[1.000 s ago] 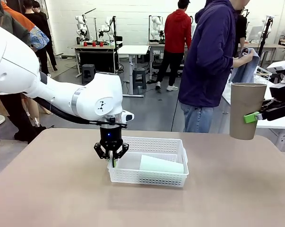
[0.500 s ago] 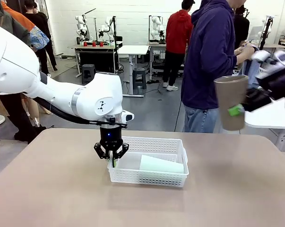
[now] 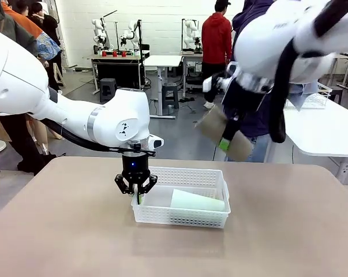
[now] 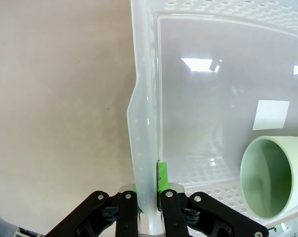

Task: Clean and organize the cups into the basket.
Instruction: Pick up the Reusable plastic cup from the right side of the table and stack it inside the Organizing basket in the center of the table.

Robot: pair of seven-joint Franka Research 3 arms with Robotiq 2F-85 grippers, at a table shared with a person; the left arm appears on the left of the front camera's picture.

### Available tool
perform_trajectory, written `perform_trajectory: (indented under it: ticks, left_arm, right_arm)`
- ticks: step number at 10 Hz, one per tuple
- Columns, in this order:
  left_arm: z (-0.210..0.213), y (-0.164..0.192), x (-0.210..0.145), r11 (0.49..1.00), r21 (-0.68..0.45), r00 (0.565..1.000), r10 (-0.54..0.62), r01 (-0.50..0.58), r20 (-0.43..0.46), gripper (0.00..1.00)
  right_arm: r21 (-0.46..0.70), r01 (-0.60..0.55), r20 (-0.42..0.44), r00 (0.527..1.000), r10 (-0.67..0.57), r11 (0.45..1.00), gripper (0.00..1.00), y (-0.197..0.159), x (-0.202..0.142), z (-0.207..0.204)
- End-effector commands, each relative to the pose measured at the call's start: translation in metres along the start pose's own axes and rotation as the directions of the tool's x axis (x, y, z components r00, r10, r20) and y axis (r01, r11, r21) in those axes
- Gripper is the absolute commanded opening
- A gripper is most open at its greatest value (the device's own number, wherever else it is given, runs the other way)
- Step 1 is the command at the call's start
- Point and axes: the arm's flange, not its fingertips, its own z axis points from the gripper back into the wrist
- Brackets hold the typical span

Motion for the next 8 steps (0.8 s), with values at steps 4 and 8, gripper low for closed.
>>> perform_trajectory:
  ticks: [4,8]
  left_arm:
    - [0.001,0.001,-0.001,1.0,0.0,1.0,-0.001,0.001,0.003,0.0]
    - [0.001,0.001,-0.001,1.0,0.0,1.0,-0.001,0.001,0.003,0.0]
  right_arm:
    - [0.21,-0.149,-0.119,0.977,0.176,0.966,0.83,-0.034,0.057,-0.055]
    - [0.322,-0.254,-0.082,0.952,0.294,0.912,0.83,-0.017,0.054,-0.117]
